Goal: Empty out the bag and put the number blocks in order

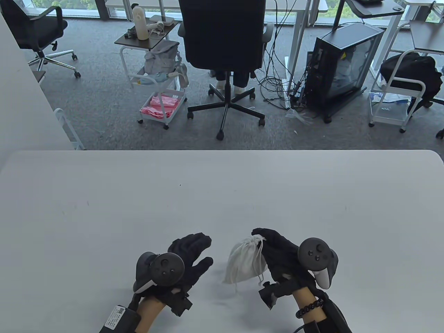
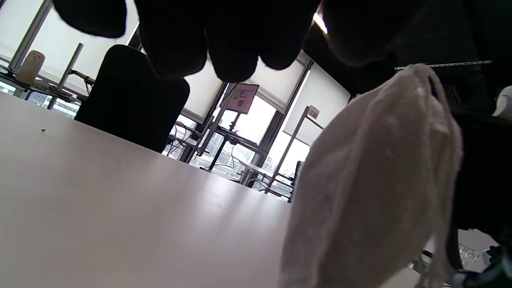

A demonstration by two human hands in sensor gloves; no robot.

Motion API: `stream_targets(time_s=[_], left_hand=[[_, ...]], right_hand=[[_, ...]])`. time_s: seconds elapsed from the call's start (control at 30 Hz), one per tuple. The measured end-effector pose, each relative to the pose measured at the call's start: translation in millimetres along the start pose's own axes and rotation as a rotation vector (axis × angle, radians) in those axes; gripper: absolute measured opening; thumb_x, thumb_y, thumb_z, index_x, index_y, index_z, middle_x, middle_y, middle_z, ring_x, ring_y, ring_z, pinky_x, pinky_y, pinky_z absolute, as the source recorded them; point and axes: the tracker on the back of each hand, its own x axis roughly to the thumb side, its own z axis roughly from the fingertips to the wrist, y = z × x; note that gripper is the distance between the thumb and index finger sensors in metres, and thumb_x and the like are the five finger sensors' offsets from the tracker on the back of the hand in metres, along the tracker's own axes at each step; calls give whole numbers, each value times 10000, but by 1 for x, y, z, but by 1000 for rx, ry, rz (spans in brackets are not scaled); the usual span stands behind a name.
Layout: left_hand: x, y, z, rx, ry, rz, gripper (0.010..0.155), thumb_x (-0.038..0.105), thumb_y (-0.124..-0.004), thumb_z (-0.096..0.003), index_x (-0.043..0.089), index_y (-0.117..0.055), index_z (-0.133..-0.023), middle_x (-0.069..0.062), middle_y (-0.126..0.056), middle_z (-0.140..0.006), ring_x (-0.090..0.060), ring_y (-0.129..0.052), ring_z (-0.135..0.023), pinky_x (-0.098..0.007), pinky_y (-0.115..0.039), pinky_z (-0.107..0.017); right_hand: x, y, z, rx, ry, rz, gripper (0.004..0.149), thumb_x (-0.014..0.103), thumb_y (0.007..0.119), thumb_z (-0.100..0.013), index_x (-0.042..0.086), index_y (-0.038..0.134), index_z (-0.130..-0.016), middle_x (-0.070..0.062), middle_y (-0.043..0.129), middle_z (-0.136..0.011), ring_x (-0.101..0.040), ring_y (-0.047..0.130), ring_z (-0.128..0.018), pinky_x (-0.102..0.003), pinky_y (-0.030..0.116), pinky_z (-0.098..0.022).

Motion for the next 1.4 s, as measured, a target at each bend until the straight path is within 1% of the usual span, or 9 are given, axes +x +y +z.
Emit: stream_targets(time_s=[0.17, 0.33, 0.43, 0.6, 0.77, 0.93, 1.07, 1.2, 1.4], left_hand=[[13, -17, -21, -85, -30, 140, 591, 495, -702, -541, 170, -695, -1035, -159, -753, -1061, -463, -852, -951, -730, -616, -682], [12, -29, -22, -90, -14, 213, 522, 470, -682, -552, 198, -751, -992, -114, -831, -1006, -384, -945, -887, -710, -654, -680], [9, -29, -19, -58, 10, 273, 526, 491, -689, -546, 194, -776, -971, -112, -857, -979, -373, -969, -852, -707, -665, -674], [16, -24, -14, 24, -6, 165, 532, 531, -739, -514, 197, -832, -917, -98, -927, -900, -338, -1024, -772, -692, -708, -653], [17, -22, -10, 89, -15, 106, 408, 487, -772, -516, 251, -910, -818, -34, -1009, -787, -261, -1092, -668, -656, -763, -631], [-4, -8, -6, 170, 56, 237, 379, 480, -778, -526, 266, -928, -801, -10, -1023, -765, -233, -1101, -661, -646, -779, -632], [-39, 14, 1, 303, 136, 438, 359, 462, -792, -529, 273, -936, -798, -6, -1022, -776, -225, -1095, -680, -639, -766, -653], [-42, 11, -1, 290, 147, 514, 356, 467, -774, -529, 305, -913, -814, 23, -1008, -805, -212, -1083, -721, -618, -772, -667], [-48, 5, -1, 222, 133, 645, 364, 483, -747, -538, 348, -864, -855, 54, -955, -880, -268, -1004, -851, -646, -736, -692]], right_hand=[[1, 10, 5, 14, 1, 31, 356, 299, 786, -522, 171, 848, -848, -151, 934, -839, -387, 1028, -697, -535, 941, -500], [1, 11, 7, 31, -2, 35, 357, 298, 788, -522, 162, 852, -846, -158, 939, -829, -389, 1036, -679, -531, 946, -489], [3, 11, 9, 32, -9, 45, 358, 302, 789, -523, 154, 854, -843, -162, 942, -822, -387, 1040, -670, -530, 948, -480], [9, 19, 13, 40, -35, 97, 360, 308, 795, -522, 145, 860, -837, -167, 951, -807, -390, 1045, -652, -524, 956, -461], [11, 25, 14, 68, -66, 178, 376, 350, 785, -516, 146, 869, -821, -164, 967, -784, -389, 1062, -620, -514, 970, -431], [9, 17, 11, 72, -81, 168, 355, 375, 779, -522, 174, 904, -786, -136, 993, -760, -376, 1077, -605, -511, 974, -425], [-9, -6, 3, -24, -4, -27, 349, 371, 785, -523, 184, 917, -787, -123, 1000, -761, -363, 1082, -613, -501, 982, -431], [-12, -2, -2, 10, 2, -107, 354, 357, 779, -525, 185, 907, -806, -123, 987, -785, -363, 1068, -647, -506, 971, -459], [-20, 0, -8, 226, 4, -91, 427, 303, 747, -554, 118, 801, -936, -190, 873, -913, -452, 934, -792, -592, 833, -590]])
